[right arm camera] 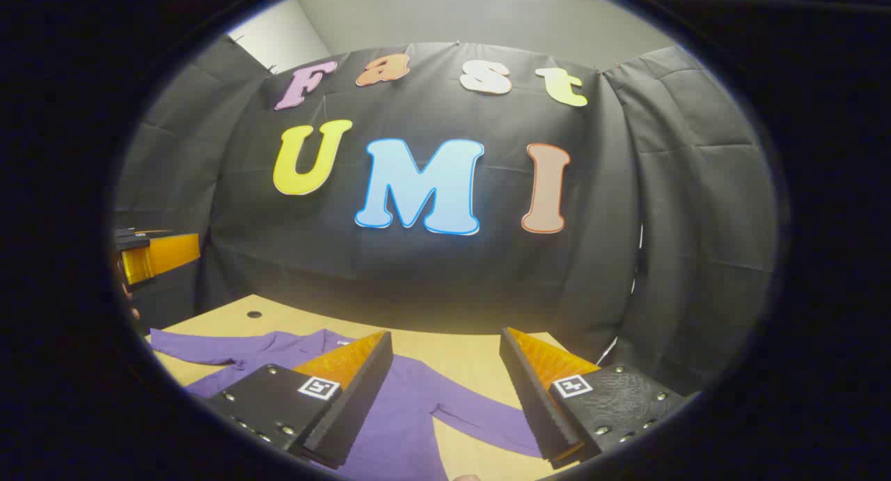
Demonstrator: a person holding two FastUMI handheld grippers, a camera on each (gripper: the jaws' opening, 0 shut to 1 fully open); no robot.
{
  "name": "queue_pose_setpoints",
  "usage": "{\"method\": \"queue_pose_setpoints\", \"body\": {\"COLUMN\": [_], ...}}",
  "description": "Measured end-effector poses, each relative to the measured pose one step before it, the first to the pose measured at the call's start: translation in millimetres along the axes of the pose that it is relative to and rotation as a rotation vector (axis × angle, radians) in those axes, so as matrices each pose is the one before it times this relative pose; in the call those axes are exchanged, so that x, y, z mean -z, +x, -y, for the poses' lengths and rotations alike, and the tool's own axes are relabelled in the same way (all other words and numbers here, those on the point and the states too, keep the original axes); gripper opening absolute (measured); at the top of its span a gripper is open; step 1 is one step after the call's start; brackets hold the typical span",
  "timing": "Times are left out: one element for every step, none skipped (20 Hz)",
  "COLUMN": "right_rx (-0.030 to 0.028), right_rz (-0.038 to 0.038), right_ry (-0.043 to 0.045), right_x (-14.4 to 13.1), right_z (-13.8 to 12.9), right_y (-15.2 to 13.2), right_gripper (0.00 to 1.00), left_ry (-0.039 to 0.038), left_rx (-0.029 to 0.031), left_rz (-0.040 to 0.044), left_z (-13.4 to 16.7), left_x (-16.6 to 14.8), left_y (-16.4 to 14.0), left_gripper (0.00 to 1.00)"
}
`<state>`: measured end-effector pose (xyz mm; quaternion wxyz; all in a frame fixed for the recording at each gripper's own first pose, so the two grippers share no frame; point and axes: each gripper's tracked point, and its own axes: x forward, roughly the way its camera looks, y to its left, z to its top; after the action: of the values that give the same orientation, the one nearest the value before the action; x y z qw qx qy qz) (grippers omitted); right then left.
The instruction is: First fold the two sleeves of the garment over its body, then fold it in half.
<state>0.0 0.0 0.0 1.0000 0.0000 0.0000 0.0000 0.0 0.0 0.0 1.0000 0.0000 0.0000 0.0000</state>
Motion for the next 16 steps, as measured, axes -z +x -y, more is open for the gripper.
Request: {"method": "queue_pose_setpoints", "body": {"right_rx": [-0.00581, -0.00477, -0.00234, -0.00162, -0.00236, -0.00126, -0.00059, 0.00337, 0.00380, 0.00329, 0.00270, 0.00304, 0.00244, -0.00093, -0.00231, -0.00284], "right_rz": [-0.00301, -0.00224, -0.00046, -0.00143, -0.00095, -0.00102, -0.00326, -0.00330, -0.00163, -0.00305, -0.00249, -0.00459, -0.00630, -0.00545, -0.00557, -0.00296], "right_ry": [0.00075, -0.00094, -0.00267, -0.00230, -0.00071, 0.00125, 0.00256, 0.00338, 0.00386, 0.00350, 0.00315, 0.00333, 0.00399, 0.00493, 0.00493, 0.00392], "right_x": [0.69, 1.07, -0.85, 1.32, -0.27, 0.17, 0.49, 0.59, -0.18, 1.50, 0.53, 2.43, 1.49, 2.19, 1.17, 1.58], "right_z": [-1.96, -2.68, -1.84, -0.70, -1.22, -1.01, 0.39, 0.81, 1.49, 1.73, 0.95, 1.32, 1.15, -1.59, -0.76, -0.88], "right_y": [1.34, 1.14, 0.73, 0.73, 0.98, -0.21, -0.02, 0.27, 0.36, 0.07, -0.76, 1.15, 0.26, 0.09, 0.89, 0.34], "right_gripper": [0.96, 0.96, 0.96, 0.95, 0.96, 0.96, 0.96, 0.96, 0.96, 0.96, 0.96, 0.96, 0.96, 0.96, 0.96, 0.96], "left_ry": [-0.00162, -0.00289, -0.00157, -0.00001, 0.00189, 0.00404, 0.00403, 0.00282, 0.00170, 0.00132, 0.00331, 0.00630, 0.00589, 0.00468, 0.00160, -0.00030], "left_rx": [-0.00588, -0.00528, -0.00534, -0.00351, -0.00336, -0.00128, 0.00224, 0.00472, 0.00572, 0.00543, 0.00208, -0.00229, 0.00300, 0.00272, 0.00061, -0.00002], "left_rz": [0.00161, -0.00030, -0.00162, -0.00128, -0.00038, 0.00002, -0.00076, -0.00077, -0.00147, 0.00017, 0.00060, 0.00090, -0.00215, -0.00081, 0.00105, -0.00132], "left_z": [-3.04, -2.92, -1.99, -1.41, -0.74, -0.30, 1.00, 1.77, 2.27, 2.14, 1.86, -0.42, 0.87, 2.57, 0.25, -0.97], "left_x": [-0.98, 0.32, 1.41, 1.62, 0.43, 0.54, -0.24, 1.42, -0.06, 0.72, 0.96, 0.00, 1.30, 0.40, 0.92, -0.08], "left_y": [0.95, 0.52, -0.44, 1.16, 0.17, 1.82, 2.17, -0.39, 1.11, 1.40, 0.02, -1.00, -0.22, -0.20, -0.21, -0.06], "left_gripper": [0.98, 0.98, 0.98, 0.97, 0.97, 0.97, 0.97, 0.98, 0.98, 0.98, 0.98, 0.97, 0.97, 0.97, 0.98, 0.97]}}
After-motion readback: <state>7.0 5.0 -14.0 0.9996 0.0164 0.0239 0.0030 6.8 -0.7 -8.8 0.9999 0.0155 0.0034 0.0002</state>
